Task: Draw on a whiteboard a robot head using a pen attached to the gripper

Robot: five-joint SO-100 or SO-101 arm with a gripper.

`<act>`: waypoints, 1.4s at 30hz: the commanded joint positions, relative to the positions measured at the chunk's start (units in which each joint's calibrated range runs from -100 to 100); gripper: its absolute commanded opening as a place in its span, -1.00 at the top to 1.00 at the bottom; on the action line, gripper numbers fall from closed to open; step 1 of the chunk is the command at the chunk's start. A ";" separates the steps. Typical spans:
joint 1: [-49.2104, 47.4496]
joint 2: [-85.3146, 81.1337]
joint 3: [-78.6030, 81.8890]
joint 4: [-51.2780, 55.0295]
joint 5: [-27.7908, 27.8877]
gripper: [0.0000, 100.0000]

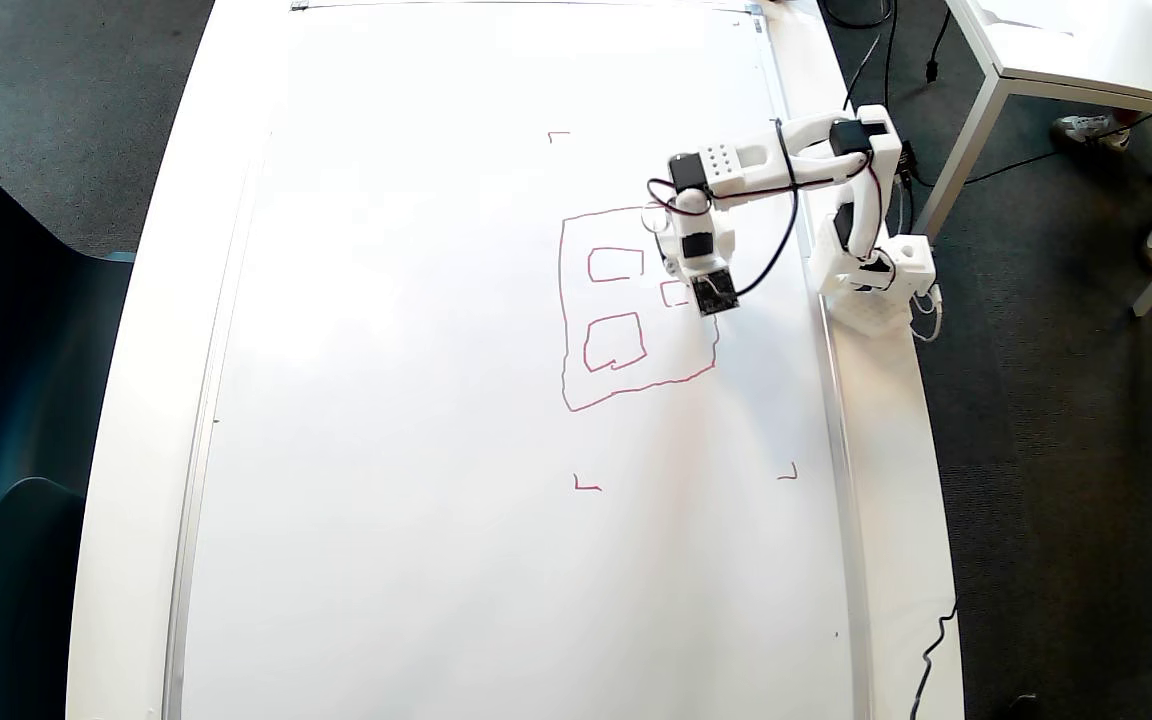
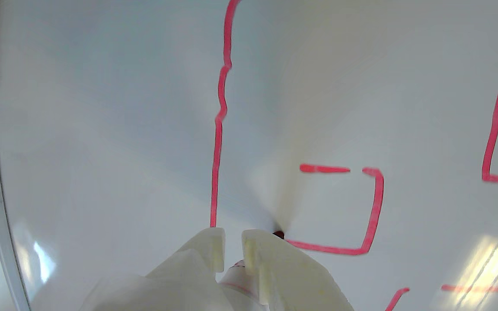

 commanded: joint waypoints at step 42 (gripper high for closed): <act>-1.23 32.47 -68.20 12.61 -0.31 0.99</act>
